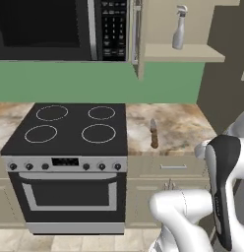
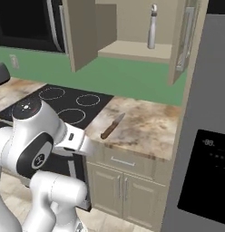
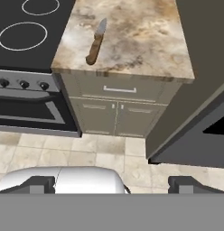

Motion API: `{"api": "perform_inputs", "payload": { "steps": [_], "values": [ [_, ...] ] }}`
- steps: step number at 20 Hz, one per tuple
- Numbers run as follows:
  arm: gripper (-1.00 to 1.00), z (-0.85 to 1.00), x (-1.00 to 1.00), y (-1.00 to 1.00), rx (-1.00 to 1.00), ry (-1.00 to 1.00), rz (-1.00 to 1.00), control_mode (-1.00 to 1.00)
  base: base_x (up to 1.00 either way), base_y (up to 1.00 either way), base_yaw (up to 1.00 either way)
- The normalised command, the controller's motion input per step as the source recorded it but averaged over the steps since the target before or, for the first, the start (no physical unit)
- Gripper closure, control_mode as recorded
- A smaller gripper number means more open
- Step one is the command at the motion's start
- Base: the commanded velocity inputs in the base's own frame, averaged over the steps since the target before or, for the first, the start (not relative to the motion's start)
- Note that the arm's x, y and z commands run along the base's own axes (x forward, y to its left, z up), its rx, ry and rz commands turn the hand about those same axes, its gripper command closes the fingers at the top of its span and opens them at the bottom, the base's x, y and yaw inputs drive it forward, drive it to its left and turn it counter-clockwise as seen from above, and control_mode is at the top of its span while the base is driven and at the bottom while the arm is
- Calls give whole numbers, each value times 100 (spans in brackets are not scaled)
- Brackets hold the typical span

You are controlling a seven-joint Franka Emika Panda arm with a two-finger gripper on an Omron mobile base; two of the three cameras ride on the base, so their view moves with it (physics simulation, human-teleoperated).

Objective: Move the cutting board and knife to the sink. Then move spray from the cabinet to the counter.

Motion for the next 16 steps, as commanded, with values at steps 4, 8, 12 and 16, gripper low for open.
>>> {"api": "perform_inputs", "payload": {
  "steps": [4,8,12,16],
  "values": [
    [-100,0,0,0,0,0,0,100,0,-40,-11],
    [-100,0,0,0,0,0,0,100,25,-4,-1],
    [-100,0,0,0,0,0,0,100,48,4,-1],
    [-100,0,0,0,0,0,0,100,70,12,0]
  ]
}}
